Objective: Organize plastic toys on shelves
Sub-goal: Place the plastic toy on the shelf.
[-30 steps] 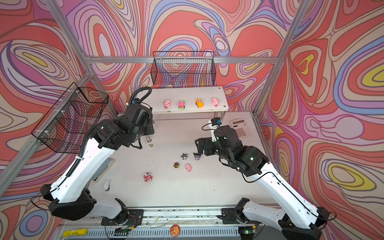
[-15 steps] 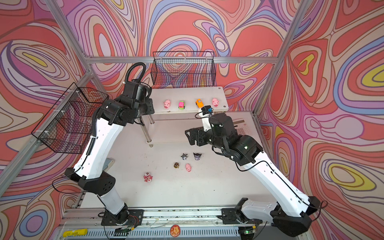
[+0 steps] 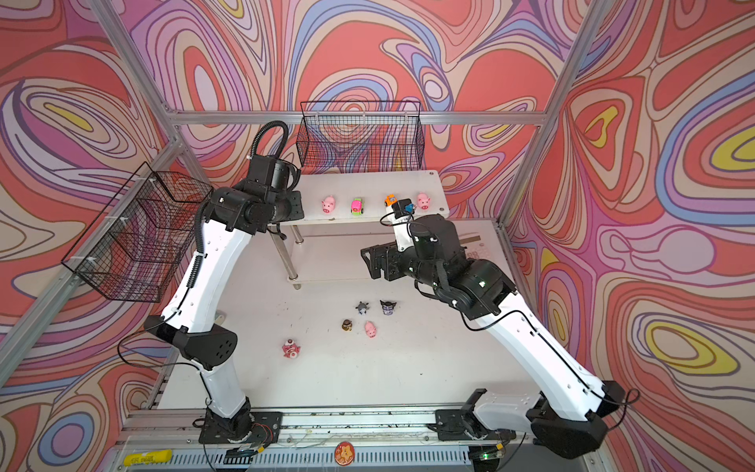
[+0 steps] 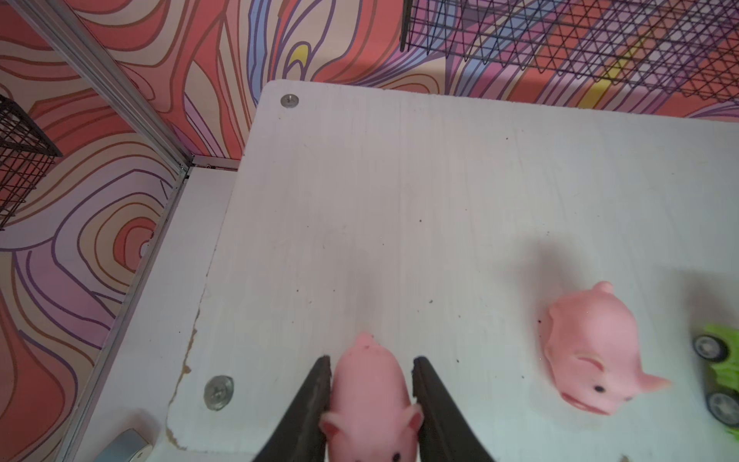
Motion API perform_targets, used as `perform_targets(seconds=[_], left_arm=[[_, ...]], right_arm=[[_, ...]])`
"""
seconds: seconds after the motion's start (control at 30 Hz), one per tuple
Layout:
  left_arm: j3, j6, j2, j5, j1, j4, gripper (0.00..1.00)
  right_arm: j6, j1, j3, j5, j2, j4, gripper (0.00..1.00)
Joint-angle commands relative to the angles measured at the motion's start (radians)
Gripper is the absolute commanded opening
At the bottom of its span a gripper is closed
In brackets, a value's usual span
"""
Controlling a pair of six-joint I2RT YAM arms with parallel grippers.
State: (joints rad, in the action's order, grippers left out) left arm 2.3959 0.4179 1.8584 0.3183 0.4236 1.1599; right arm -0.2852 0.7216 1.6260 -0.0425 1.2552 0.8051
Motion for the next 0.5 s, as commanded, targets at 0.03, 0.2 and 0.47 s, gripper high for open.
perform_targets(seconds=[0.03,0.2,0.47], left_arm=[[-0.008,-0.030,0.001,0.018,-0.008,-0.009,0.35],[-0.083,-0.047,-0.023,0.038,-0.010,-0.092,0.35],[-0.271,-0.091,-0.107,0.081,-0.010,-0.278,0.32]], right_arm=[[0.018,0.000,0.024,-0.036,0.002,0.024,0.98],[0.024,0.001,0.028,-0.059,0.006,0.031,0.99],[0.026,0.000,0.044,-0.069,0.030,0.045,0.98]])
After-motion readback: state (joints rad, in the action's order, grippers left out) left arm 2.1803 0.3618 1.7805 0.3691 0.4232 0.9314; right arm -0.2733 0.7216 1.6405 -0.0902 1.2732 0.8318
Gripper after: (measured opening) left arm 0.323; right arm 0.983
